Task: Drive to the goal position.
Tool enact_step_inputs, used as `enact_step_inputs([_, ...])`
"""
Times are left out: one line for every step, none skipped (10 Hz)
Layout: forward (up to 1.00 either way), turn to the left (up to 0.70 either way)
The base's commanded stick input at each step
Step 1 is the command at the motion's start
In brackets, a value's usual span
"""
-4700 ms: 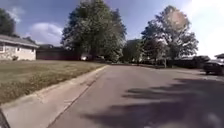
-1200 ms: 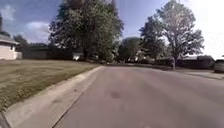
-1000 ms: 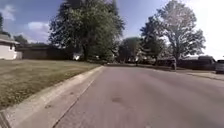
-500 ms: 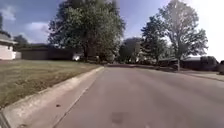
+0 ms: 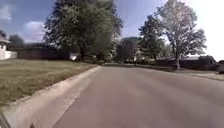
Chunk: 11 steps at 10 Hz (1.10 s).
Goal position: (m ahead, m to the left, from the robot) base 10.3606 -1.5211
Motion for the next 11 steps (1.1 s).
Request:
enact_step_inputs([1.00, 0.00])
enact_step_inputs([1.00, 0.00])
enact_step_inputs([1.00, 0.00])
enact_step_inputs([1.00, 0.00])
enact_step_inputs([1.00, -0.27])
enact_step_inputs([1.00, -0.29])
enact_step_inputs([1.00, -0.11])
enact_step_inputs([1.00, 0.00])
enact_step_inputs([1.00, 0.00])
enact_step_inputs([1.00, 0.00])
enact_step_inputs([1.00, 0.00])
